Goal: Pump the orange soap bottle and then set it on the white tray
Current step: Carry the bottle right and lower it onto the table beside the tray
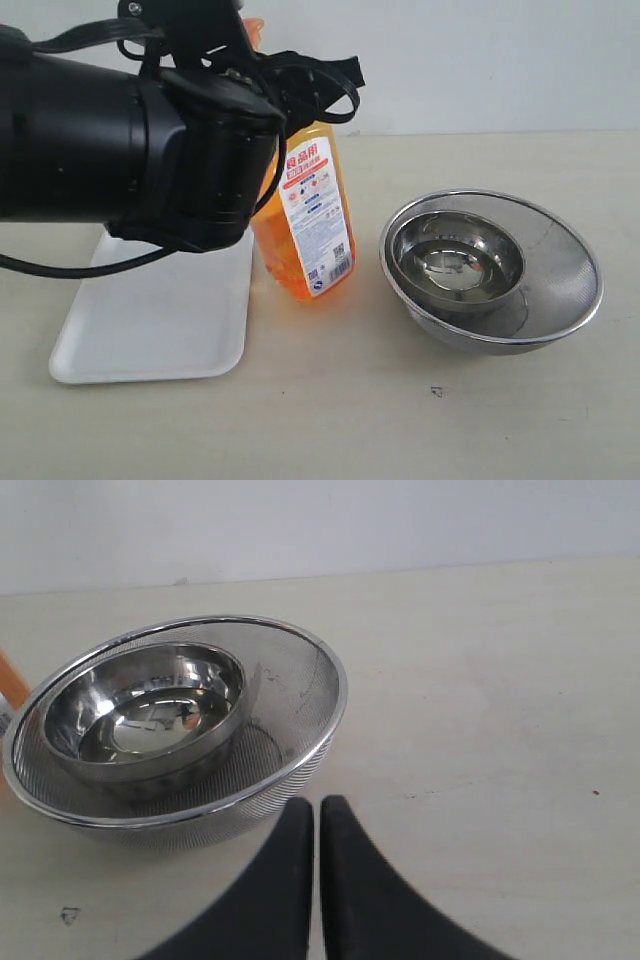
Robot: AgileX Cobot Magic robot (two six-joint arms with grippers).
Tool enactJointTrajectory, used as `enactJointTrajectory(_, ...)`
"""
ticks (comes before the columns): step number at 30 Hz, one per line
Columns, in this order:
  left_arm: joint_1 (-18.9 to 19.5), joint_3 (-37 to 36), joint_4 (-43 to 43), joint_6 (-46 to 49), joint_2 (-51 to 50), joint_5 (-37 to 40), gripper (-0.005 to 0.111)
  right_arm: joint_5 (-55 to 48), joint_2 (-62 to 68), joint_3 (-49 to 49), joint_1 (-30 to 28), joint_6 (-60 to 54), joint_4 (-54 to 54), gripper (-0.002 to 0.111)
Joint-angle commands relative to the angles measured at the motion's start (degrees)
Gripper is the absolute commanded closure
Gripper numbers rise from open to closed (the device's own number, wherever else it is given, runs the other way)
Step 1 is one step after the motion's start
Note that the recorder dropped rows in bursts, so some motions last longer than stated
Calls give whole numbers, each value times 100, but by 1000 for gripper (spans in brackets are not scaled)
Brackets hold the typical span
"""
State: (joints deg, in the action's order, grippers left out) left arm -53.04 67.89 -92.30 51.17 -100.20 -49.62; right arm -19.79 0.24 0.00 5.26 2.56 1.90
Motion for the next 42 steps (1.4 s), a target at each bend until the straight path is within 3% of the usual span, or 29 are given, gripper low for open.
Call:
enactJointTrajectory(1,-32,99,369,-147,-96,-32,102,64,-24,0,-14,0,-15,109)
enactJointTrajectory(18,-32,112,622,291,-146,196,102,64,-24,0,-14,0,-15,109)
enactJointTrajectory(21,-20,112,638,337,-146,399,91,64,-24,0,-14,0,-15,109)
enactJointTrajectory(26,-20,112,638,399,-146,492,55,64,-24,0,-14,0,-15,109)
enactJointTrajectory(29,-20,112,638,399,-146,492,43,64,-24,0,-14,0,-15,109)
enactJointTrajectory(39,-20,112,468,1063,-146,469,39,64,-24,0,-14,0,-15,109)
enactJointTrajectory(42,-20,112,211,1643,-126,483,39,64,-24,0,-14,0,-15,109)
